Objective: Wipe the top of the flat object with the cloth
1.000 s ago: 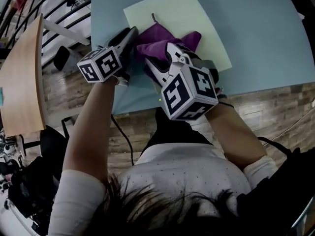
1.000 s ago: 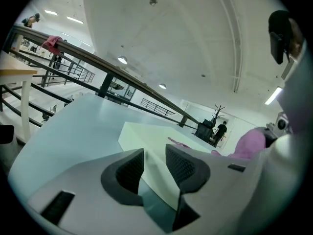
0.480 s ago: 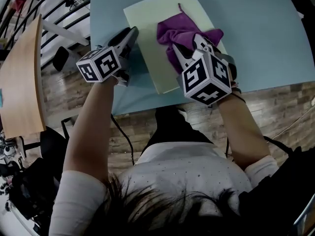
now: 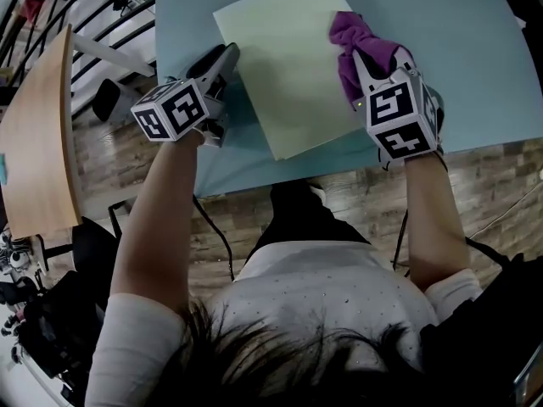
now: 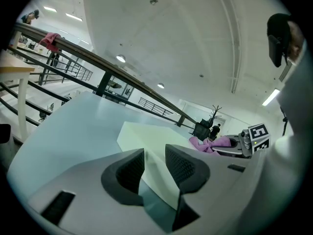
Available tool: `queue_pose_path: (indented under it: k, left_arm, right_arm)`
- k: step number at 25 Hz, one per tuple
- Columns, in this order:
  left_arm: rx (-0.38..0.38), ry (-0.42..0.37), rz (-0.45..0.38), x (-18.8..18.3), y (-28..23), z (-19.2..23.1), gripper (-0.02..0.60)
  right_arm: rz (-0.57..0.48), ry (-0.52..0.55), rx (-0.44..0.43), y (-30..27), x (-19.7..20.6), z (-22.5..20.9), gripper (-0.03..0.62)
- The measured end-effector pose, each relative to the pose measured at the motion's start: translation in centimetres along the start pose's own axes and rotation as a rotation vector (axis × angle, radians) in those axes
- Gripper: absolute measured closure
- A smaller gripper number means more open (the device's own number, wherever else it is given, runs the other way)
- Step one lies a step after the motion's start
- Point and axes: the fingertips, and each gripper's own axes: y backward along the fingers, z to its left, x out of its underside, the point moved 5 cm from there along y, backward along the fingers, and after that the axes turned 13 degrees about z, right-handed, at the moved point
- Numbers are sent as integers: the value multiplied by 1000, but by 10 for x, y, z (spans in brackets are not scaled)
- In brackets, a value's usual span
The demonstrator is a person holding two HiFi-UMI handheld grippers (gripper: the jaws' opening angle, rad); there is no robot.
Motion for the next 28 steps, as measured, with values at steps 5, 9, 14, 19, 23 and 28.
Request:
queue_pose_path:
  k: [5,9,14,19,23,28]
  left_arm:
    - [3,8,1,2,-1,0,448]
    - [-8,-7,-13,-1,2,-1,451]
    - [16,9,4,0,3,-2,453]
    - [58,20,28,0,4,-5,459]
    - [95,39,51,-2,1,1,459]
    - [123,64,79,0,0,3,459]
  right_arm:
    - [34,-46,111,0,13,-22,577]
    - [47,-64,134,15,4,-38,577]
    - [-272,-149,-90,81,-73,-19,577]
    - [-444,-82,-250,133,-124,28,577]
    - [-287,-92,-384,104,-114,94,577]
    - [-36,5,-513,55,-82,160,577]
